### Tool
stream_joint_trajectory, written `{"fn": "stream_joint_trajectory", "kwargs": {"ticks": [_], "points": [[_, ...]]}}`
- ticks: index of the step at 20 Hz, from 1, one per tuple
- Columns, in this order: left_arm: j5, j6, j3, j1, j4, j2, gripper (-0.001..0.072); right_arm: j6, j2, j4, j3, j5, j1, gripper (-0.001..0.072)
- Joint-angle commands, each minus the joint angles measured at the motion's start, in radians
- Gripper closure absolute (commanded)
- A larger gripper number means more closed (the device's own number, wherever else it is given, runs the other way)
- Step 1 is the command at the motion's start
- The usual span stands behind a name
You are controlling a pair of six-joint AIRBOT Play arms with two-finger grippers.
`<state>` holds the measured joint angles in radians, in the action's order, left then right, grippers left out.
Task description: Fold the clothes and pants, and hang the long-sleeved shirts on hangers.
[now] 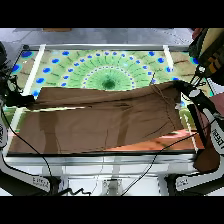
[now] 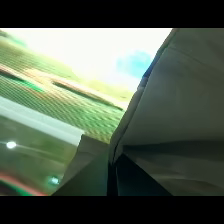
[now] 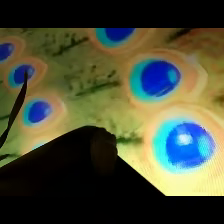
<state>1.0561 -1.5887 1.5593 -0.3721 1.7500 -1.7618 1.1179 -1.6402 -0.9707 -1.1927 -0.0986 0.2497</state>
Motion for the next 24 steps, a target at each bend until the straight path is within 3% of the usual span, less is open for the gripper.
{"fn": "stream_joint_trajectory", "kwargs": {"ticks": [1, 2, 3, 4, 9, 12, 13, 14, 15, 16, 17, 18, 21, 24], "points": [[-0.019, -0.035, -0.001, 0.003, -0.003, -0.010, 0.0654, 0.000, -0.017, 0.004, -0.018, 0.035, -0.011, 0.0625], [-0.016, -0.035, 0.000, 0.006, -0.011, -0.012, 0.0420, -0.001, -0.017, 0.003, -0.019, 0.032, -0.011, 0.0397], [-0.016, -0.035, 0.000, 0.010, -0.011, -0.012, 0.0103, -0.001, -0.017, 0.003, -0.019, 0.033, -0.011, 0.0185], [-0.016, -0.035, 0.001, 0.014, -0.011, -0.012, 0.0008, -0.001, -0.014, 0.003, -0.020, 0.020, -0.008, 0.0182], [-0.013, -0.035, 0.002, 0.017, -0.010, 0.021, 0.0009, 0.000, 0.037, 0.001, -0.020, -0.127, 0.042, 0.0189], [-0.012, -0.035, 0.002, 0.016, -0.003, 0.057, 0.0009, 0.051, 0.074, -0.003, -0.020, -0.343, 0.160, 0.0232], [-0.005, -0.035, 0.002, 0.016, -0.003, 0.069, 0.0012, 0.072, 0.078, -0.003, -0.020, -0.444, 0.211, 0.0238], [0.013, -0.035, 0.003, 0.016, -0.003, 0.082, 0.0126, 0.076, 0.077, -0.009, -0.019, -0.574, 0.265, 0.0260], [0.039, -0.030, 0.002, 0.014, 0.002, 0.098, 0.0458, 0.072, 0.076, -0.037, -0.019, -0.697, 0.318, 0.0272], [0.049, 0.005, 0.002, 0.012, 0.004, 0.113, 0.0697, 0.063, 0.076, -0.055, -0.020, -0.792, 0.364, 0.0378], [0.057, 0.043, 0.002, 0.009, 0.004, 0.135, 0.0691, 0.063, 0.077, -0.053, -0.019, -0.875, 0.406, 0.0599], [0.066, 0.065, 0.002, 0.009, 0.004, 0.157, 0.0691, 0.064, 0.078, -0.050, -0.019, -0.956, 0.445, 0.0677], [0.145, 0.164, -0.005, 0.006, 0.004, 0.231, 0.0691, 0.038, 0.117, -0.058, -0.016, -1.120, 0.514, 0.0675], [0.324, 0.215, -0.064, -0.029, -0.014, 0.307, 0.0691, 0.016, 0.249, -0.091, 0.089, -1.139, 0.580, 0.0675]]}}
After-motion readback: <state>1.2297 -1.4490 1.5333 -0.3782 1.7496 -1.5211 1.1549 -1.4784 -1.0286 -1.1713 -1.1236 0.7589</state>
